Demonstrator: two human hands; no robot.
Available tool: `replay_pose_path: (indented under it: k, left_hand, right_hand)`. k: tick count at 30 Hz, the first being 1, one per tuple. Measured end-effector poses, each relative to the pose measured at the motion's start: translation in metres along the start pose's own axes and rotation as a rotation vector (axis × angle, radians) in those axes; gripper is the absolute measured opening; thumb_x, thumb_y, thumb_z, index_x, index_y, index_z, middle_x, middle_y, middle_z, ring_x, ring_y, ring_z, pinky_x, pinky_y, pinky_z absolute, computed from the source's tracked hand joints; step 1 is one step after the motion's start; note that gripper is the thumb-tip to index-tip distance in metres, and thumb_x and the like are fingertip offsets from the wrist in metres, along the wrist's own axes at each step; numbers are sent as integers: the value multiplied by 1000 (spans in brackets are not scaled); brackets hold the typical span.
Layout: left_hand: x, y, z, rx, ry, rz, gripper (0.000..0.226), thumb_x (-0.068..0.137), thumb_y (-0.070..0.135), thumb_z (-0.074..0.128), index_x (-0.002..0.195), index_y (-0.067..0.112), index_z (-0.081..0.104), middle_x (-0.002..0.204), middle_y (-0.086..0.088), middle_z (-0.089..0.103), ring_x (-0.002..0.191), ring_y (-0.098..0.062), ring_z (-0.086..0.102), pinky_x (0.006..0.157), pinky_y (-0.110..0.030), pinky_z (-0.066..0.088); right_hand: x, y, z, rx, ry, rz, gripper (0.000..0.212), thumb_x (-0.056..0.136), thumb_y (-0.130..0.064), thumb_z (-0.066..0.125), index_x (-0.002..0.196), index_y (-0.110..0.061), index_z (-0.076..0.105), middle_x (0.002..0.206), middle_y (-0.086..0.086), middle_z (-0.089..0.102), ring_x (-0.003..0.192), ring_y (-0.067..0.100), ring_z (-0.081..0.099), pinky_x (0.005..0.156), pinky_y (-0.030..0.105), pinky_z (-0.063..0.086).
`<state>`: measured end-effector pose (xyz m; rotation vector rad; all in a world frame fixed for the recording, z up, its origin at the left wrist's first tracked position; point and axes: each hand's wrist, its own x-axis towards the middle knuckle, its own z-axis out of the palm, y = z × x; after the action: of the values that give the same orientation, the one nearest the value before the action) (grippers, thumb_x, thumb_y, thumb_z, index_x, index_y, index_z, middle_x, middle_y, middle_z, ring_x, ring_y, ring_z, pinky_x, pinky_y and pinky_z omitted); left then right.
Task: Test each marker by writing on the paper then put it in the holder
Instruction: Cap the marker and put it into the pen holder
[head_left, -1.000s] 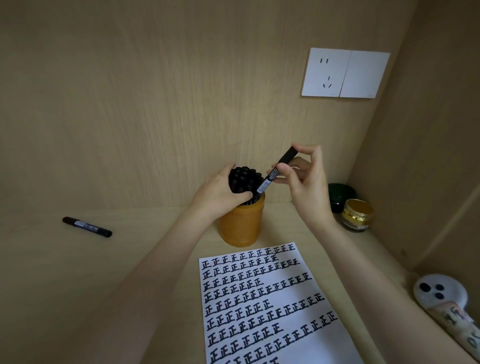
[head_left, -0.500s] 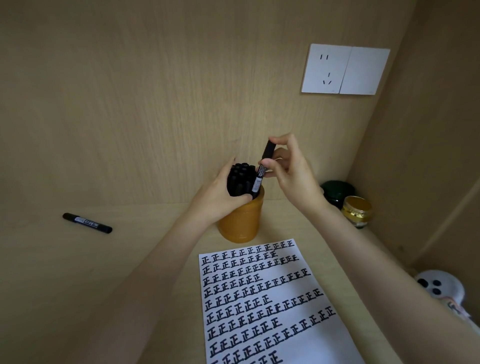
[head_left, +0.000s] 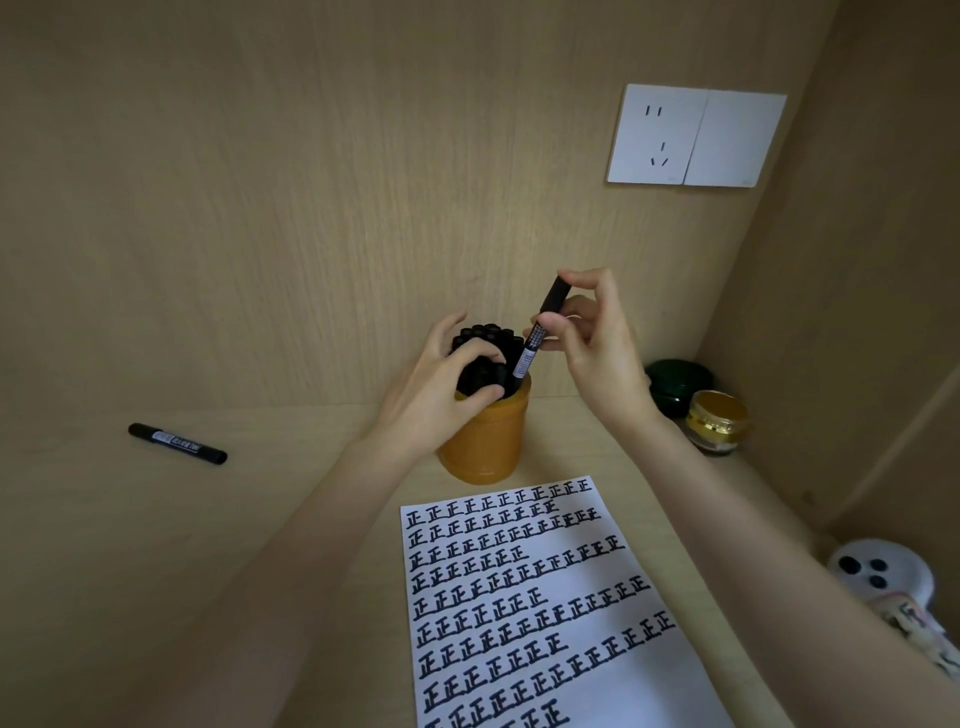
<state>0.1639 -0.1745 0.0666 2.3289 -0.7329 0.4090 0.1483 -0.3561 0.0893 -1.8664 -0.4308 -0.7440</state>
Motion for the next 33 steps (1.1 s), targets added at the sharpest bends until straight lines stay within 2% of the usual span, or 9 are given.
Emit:
replay_pose_path:
  k: [9,12,14,16,19,23,27,31,33]
  left_hand:
    - [0,-2,6,113,29,-13,25,91,35,56,111,26,44,141,8,33,103,-20,56,70,-38,54]
    - [0,-1,9,145,35,-22,24,91,35,53,111,26,42,139,7,34,92,-21,60,63,-39,54]
    - [0,-1,9,134,32,-22,24,92,35,53,112,28,41,139,8,33,88,-21,60,61,-40,54]
    - [0,-1,9,122,25,-17,25,92,34,52,115,30,42,142,8,31,88,-20,60,61,-39,55]
    - [0,0,11,151,17,-23,22,93,34,50,114,30,44,144,5,30,82,-22,60,59,-38,54]
    - [0,-2,12,163,22,-28,23,94,36,48,114,28,43,145,6,29,86,-23,61,63,-40,54]
    - [-1,2,14,150,39,-58,21,95,37,46,113,25,45,147,6,29,92,-26,60,66,-39,53]
    - [0,5,19,189,74,-61,25,97,35,44,119,22,43,146,3,31,87,-27,61,62,-37,51]
    - [0,5,21,176,88,-46,33,97,32,44,128,21,38,141,-1,38,87,-29,62,62,-40,52]
  right_hand:
    - [-2,9,12,-45,-108,-20,30,96,-10,54,118,-25,40,83,1,63,85,13,68,76,30,58]
    - [-2,15,15,-52,-150,17,31,95,-10,57,120,-22,44,94,2,65,90,7,65,77,23,56]
    - [0,19,15,-156,-145,-11,33,93,-13,60,124,-19,48,104,-2,61,95,-2,58,79,15,50]
    - [3,22,12,-253,-124,-57,37,91,-15,62,126,-17,51,110,0,55,96,0,53,78,10,44]
    - [6,23,6,-301,-146,-83,37,90,-15,65,125,-15,52,111,1,53,99,11,52,78,13,45]
    - [10,15,15,-331,-244,-107,32,90,-12,64,119,-17,54,111,-4,56,101,6,51,86,16,43]
    - [8,13,10,-238,-214,-38,30,91,-11,63,117,-15,50,92,-6,60,89,11,59,82,21,48]
    - [5,10,8,-266,-224,-45,29,90,-13,64,115,-19,50,90,-11,60,89,10,61,82,26,50]
    - [5,5,8,-207,-136,-41,30,91,-12,62,116,-22,49,93,-14,59,90,6,60,81,26,51]
